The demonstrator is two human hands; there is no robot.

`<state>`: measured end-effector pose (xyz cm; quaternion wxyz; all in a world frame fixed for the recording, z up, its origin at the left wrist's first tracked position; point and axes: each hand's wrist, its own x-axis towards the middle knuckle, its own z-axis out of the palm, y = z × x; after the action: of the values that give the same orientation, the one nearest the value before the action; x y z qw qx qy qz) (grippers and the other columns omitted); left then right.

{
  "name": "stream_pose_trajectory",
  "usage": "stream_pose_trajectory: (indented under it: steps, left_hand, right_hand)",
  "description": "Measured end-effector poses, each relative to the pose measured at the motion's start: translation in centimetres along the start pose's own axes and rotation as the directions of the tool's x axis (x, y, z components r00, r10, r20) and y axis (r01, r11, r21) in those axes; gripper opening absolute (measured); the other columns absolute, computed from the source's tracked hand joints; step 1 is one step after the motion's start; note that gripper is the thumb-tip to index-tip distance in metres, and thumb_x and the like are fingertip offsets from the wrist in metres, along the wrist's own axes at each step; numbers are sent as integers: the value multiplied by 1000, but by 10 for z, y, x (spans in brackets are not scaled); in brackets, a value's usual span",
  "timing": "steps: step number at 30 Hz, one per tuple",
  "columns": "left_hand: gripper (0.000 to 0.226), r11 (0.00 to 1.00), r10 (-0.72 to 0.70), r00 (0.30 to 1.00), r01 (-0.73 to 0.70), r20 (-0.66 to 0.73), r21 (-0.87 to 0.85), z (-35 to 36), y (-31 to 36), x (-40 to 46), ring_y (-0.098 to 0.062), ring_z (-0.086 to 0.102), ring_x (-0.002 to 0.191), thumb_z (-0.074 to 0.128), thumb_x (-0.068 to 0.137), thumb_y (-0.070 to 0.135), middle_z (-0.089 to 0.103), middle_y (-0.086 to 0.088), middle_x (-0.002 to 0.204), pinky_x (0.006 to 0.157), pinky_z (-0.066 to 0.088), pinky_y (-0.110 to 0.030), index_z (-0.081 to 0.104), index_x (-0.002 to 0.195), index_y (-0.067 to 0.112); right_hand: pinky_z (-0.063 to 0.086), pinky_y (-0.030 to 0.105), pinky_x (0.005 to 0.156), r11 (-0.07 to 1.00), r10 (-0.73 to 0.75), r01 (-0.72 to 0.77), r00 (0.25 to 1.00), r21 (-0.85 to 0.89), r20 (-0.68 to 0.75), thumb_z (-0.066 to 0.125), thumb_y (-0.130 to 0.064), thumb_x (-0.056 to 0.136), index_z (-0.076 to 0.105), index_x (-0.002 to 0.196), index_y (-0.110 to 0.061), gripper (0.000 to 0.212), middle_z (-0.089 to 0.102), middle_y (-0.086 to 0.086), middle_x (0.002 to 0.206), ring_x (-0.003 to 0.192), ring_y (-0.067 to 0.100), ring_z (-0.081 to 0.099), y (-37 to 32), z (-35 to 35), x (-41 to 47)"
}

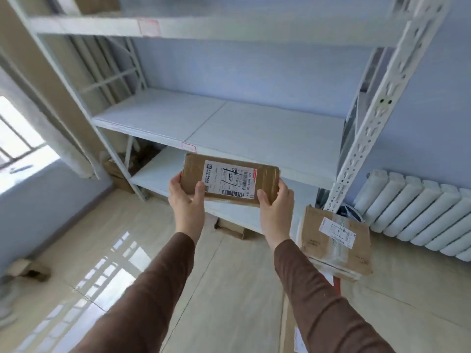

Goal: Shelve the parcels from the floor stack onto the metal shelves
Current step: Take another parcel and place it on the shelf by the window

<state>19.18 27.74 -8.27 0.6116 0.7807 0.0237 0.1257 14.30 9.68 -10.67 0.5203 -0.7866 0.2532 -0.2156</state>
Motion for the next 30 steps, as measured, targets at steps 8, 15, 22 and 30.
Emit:
stream_pose_trajectory:
  steps: [8, 15, 22, 30]
  left_hand:
    - [70, 950, 184, 967, -221, -175, -221, -152, 100, 53, -16, 60, 125, 74, 89, 35, 55, 0, 139, 108, 50, -44, 30, 142, 40]
    - [96, 945, 163, 972, -203, -167, -258, -214, 130, 65, -20, 68, 117, 85, 75, 43, 50, -3, 146, 102, 54, -42, 20, 143, 62]
    - [59, 916, 163, 980, -192, -111, -353, -238, 138, 85, -21, 75, 102, 78, 88, 16, 65, -8, 126, 84, 62, -36, 37, 128, 25]
    - [94, 924, 260, 965, -256, -25, -283, -243, 157, 118, -25, 61, 128, 92, 68, 37, 55, -2, 143, 98, 56, -47, 41, 144, 57]
  right_hand:
    - [45, 38, 109, 827, -487, 466, 873, 314, -12, 62, -14, 97, 47, 144, -17, 49, 50, 2, 131, 124, 19, 50, -205, 49, 7]
    - [43, 38, 110, 614, -772, 722, 633, 319, 53, 53, -9, 101, 46, 147, -19, 48, 50, 5, 134, 127, 24, 48, -333, 58, 8]
    - [43, 37, 107, 421, -907, 861, 408, 283, 108, 51, -5, 99, 53, 143, -21, 46, 54, -2, 122, 119, 21, 51, -412, 70, 13]
    - [37, 11, 106, 263, -965, 895, 246, 360, 91, 51, -1, 100, 53, 143, -19, 46, 42, 11, 147, 136, 13, 40, -463, 86, 9]
